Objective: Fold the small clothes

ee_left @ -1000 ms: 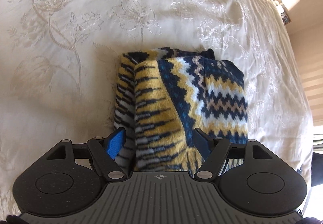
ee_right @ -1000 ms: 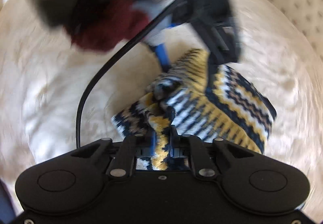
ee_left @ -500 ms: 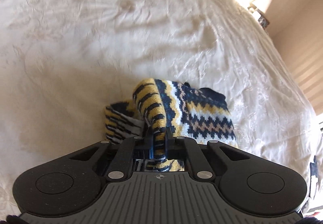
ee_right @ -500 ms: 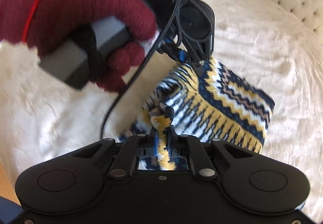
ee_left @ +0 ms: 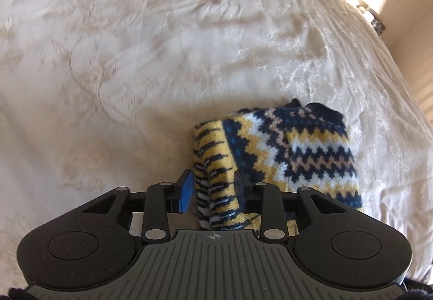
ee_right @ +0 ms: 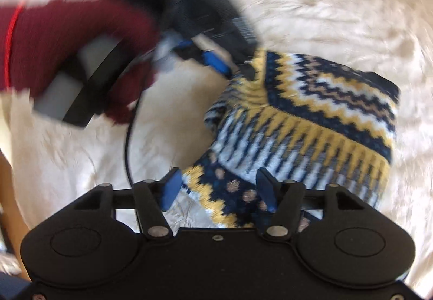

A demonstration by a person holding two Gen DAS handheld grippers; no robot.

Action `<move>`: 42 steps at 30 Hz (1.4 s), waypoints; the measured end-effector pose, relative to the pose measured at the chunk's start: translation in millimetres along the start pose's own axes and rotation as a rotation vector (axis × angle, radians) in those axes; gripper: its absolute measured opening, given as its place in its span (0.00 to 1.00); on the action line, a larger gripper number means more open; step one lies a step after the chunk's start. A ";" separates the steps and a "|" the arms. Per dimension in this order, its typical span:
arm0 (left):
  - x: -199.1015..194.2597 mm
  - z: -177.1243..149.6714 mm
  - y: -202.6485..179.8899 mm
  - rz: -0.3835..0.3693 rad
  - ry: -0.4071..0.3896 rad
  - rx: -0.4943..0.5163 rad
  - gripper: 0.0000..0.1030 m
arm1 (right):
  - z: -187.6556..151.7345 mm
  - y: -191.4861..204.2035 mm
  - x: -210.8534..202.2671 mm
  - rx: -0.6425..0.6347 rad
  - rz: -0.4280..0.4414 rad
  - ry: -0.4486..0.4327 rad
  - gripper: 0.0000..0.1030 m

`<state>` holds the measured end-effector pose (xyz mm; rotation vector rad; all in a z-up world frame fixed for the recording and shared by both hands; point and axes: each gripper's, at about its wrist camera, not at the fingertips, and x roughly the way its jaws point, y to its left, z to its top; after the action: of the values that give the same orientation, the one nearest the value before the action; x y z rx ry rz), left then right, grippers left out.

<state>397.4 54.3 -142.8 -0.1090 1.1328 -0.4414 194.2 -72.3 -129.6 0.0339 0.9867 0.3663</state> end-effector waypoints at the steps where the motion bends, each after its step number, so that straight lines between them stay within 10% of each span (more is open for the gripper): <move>1: -5.3 0.9 -3.8 0.000 -0.016 0.013 0.39 | 0.3 -10.4 -6.0 0.046 -0.002 -0.018 0.65; 15: 5.2 -36.1 -72.0 -0.063 0.031 0.186 0.47 | 20.6 -139.9 -24.2 0.427 -0.176 -0.101 0.73; 28: 16.4 -55.7 -67.1 -0.017 0.082 0.239 0.49 | 52.5 -188.4 62.3 0.450 -0.196 0.070 0.79; 36: -16.7 -64.2 -49.1 -0.063 0.027 0.083 0.50 | 66.6 -199.2 76.7 0.473 -0.141 0.081 0.80; 42: -10.6 -85.3 -12.8 -0.081 0.167 -0.114 0.53 | 45.0 -205.5 68.4 0.566 -0.007 0.054 0.80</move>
<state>313.9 58.5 -166.5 -0.2212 1.3215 -0.4638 323.9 -237.3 -199.4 0.5345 1.1185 0.0718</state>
